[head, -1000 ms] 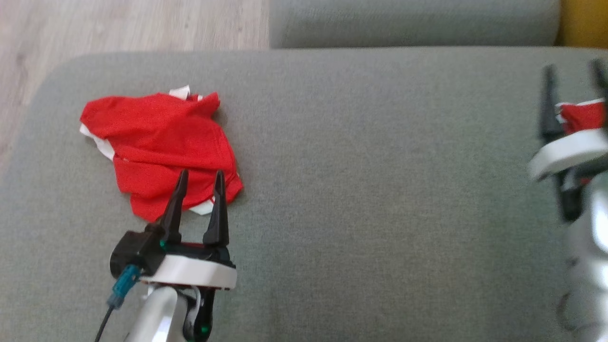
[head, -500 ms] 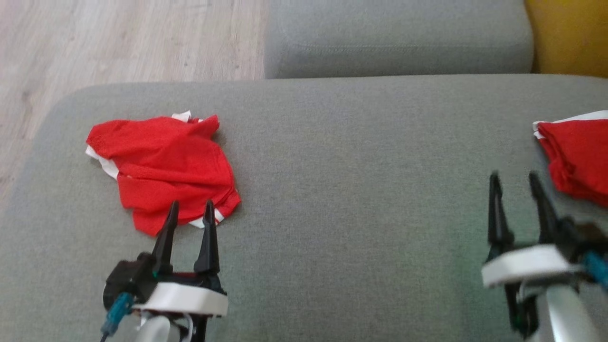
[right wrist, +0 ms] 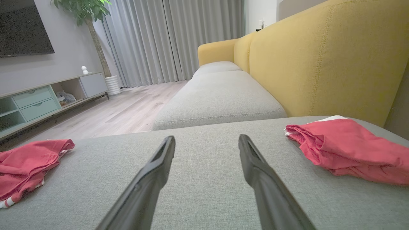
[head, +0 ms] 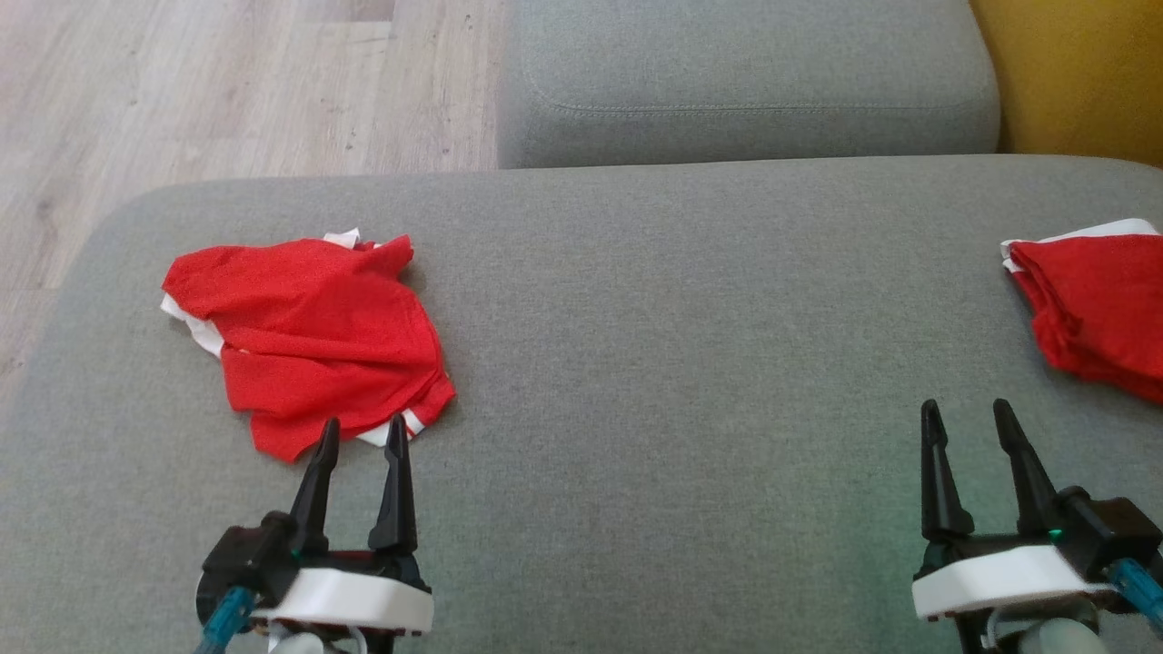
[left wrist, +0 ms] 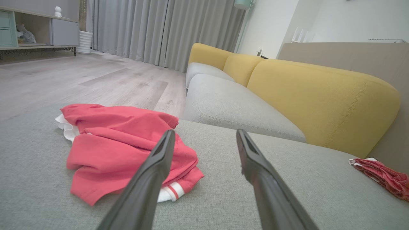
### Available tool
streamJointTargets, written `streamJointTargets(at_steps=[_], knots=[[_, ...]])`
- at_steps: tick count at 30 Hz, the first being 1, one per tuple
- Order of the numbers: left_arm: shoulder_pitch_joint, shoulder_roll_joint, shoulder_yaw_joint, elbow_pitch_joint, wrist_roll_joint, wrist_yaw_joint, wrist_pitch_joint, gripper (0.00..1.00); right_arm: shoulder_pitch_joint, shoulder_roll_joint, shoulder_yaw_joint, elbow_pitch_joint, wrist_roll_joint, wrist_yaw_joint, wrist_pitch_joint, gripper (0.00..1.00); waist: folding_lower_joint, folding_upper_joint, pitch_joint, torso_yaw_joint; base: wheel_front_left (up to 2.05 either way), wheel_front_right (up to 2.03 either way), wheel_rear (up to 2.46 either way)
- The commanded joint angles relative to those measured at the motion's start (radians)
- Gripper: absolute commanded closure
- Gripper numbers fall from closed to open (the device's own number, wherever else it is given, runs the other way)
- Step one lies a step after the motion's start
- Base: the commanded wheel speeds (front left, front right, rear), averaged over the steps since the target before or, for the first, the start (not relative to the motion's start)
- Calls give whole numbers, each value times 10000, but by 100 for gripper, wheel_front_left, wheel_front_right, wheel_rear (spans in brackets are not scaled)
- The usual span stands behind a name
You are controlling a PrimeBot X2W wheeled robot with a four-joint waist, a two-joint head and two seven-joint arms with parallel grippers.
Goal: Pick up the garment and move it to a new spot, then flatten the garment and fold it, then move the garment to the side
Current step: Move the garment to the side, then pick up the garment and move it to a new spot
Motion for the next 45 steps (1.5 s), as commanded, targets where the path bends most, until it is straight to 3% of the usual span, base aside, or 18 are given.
streamJointTargets(at_steps=[1, 11, 36, 45], knots=[[-282, 41, 311, -290, -94, 15, -53, 0, -296, -52, 286, -387, 17, -9, -133, 0, 0, -1, 5, 12, 0, 0, 0], [-357, 41, 315, -230, -49, -6, -53, 0, -225, -52, 424, -541, 167, -9, -134, 0, 0, -1, 20, 267, 0, 0, 0], [-195, 41, 699, -96, 452, -120, -53, 0, -179, -51, 2277, -428, 1273, -9, -135, 0, 0, -1, -287, 2597, 0, 0, 0], [-18, 102, 932, -266, 637, -165, -53, 0, -342, -51, 2775, -399, 1419, -9, -135, 0, 0, -1, -55, 2827, 0, 0, 0]])
